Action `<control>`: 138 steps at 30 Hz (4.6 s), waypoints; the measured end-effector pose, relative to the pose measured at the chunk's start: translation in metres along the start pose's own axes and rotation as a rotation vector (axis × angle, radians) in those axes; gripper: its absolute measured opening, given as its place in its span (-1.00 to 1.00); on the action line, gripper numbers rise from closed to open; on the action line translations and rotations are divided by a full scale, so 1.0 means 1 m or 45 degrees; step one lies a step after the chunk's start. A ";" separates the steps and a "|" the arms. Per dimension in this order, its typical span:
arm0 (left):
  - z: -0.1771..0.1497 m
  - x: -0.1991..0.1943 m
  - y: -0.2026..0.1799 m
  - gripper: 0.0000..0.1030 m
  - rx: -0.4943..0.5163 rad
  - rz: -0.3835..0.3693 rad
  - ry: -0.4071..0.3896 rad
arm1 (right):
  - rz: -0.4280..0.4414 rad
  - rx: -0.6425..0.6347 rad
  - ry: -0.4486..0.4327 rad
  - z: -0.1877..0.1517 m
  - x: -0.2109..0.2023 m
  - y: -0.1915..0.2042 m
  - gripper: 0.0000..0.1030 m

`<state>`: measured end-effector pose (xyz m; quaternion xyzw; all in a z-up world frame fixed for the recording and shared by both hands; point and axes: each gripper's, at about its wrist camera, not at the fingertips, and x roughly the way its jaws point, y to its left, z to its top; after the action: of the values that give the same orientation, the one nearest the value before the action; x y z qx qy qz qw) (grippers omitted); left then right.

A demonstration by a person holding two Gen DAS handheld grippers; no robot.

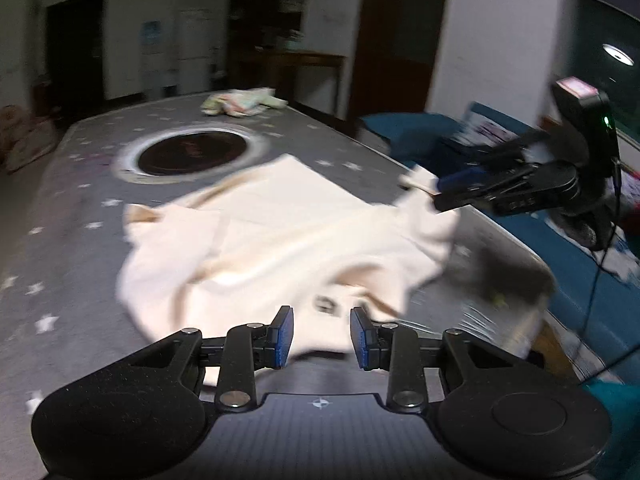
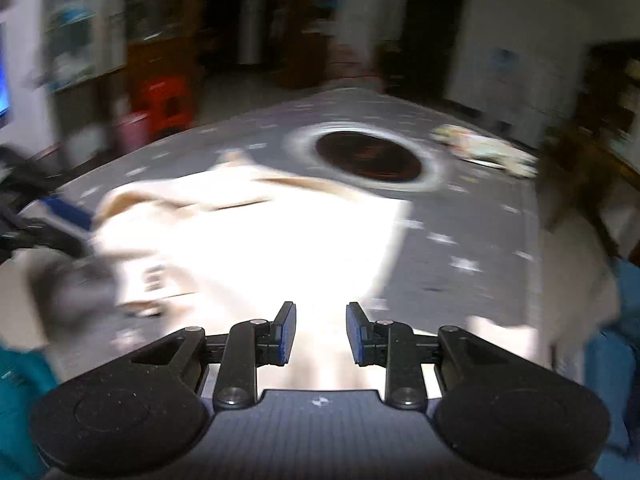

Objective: Fold clothes

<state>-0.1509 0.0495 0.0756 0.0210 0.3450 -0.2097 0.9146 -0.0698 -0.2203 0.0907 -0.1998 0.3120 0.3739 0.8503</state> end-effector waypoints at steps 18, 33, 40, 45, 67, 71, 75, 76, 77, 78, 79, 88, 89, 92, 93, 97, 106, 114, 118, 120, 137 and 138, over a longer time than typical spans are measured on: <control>-0.014 0.057 -0.021 -0.65 0.154 0.046 0.087 | 0.156 -0.283 0.109 -0.025 0.050 0.097 -0.71; -0.007 -0.005 -0.007 -0.88 0.163 -0.243 0.010 | 0.314 -0.187 0.128 -0.011 -0.017 0.065 -0.93; -0.004 0.012 -0.014 -0.80 0.143 -0.186 0.010 | 0.282 -0.165 0.069 -0.009 -0.012 0.069 -0.79; -0.003 0.034 -0.028 -0.32 0.232 -0.152 0.030 | 0.298 -0.179 0.119 -0.009 0.018 0.078 -0.59; -0.023 0.039 -0.012 -0.65 0.204 -0.202 0.082 | 0.401 -0.177 0.197 -0.026 0.025 0.075 -0.78; -0.016 0.028 -0.011 -0.65 0.211 -0.221 0.025 | 0.440 -0.072 0.114 -0.011 0.018 0.060 -0.54; -0.005 0.028 -0.008 -0.65 0.147 -0.216 -0.027 | 0.313 0.022 0.051 -0.008 0.022 0.045 -0.46; -0.003 0.029 -0.008 -0.65 0.134 -0.213 -0.033 | 0.269 0.064 0.041 -0.009 0.025 0.038 -0.37; 0.000 0.032 -0.009 -0.65 0.122 -0.212 -0.038 | 0.223 0.110 0.031 -0.011 0.027 0.030 -0.31; 0.003 0.035 -0.009 -0.63 0.111 -0.214 -0.042 | 0.175 0.157 0.022 -0.014 0.030 0.020 -0.29; 0.006 0.039 -0.010 -0.62 0.099 -0.218 -0.043 | 0.124 0.200 0.016 -0.016 0.032 0.010 -0.28; 0.018 0.082 -0.023 -0.61 0.038 -0.310 0.000 | -0.154 0.544 0.018 -0.043 0.053 -0.075 -0.21; 0.017 0.087 -0.025 -0.61 0.035 -0.320 0.016 | -0.183 0.556 0.023 -0.047 0.056 -0.081 -0.21; 0.009 0.093 -0.028 -0.61 0.038 -0.329 0.060 | -0.302 0.566 0.023 -0.058 0.059 -0.091 -0.11; 0.006 0.094 -0.028 -0.61 0.038 -0.331 0.070 | -0.370 0.557 0.021 -0.060 0.058 -0.092 -0.11; 0.002 0.092 -0.025 -0.61 0.028 -0.345 0.072 | -0.707 0.534 0.044 -0.070 0.054 -0.098 -0.10; 0.002 0.092 -0.022 -0.61 0.007 -0.353 0.073 | -0.807 0.634 0.012 -0.078 0.039 -0.117 0.03; 0.008 0.082 -0.017 -0.34 -0.015 -0.291 0.032 | -0.509 0.551 0.004 -0.057 0.062 -0.088 0.28; 0.021 0.071 0.002 -0.26 -0.067 -0.171 -0.039 | -0.429 0.487 -0.037 -0.042 0.067 -0.067 0.63; 0.029 0.069 0.016 -0.13 -0.109 -0.068 -0.067 | -0.399 0.471 -0.046 -0.038 0.070 -0.060 0.66; 0.069 0.125 0.070 -0.06 -0.078 0.399 -0.004 | -0.433 0.577 -0.021 -0.044 0.096 -0.060 1.00; 0.071 0.131 0.069 -0.06 -0.074 0.397 0.002 | -0.433 0.576 -0.021 -0.044 0.096 -0.060 1.00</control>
<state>0.0086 0.0510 0.0384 0.0479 0.3442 -0.0550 0.9361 0.0095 -0.2352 0.0000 -0.0514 0.3424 0.1483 0.9263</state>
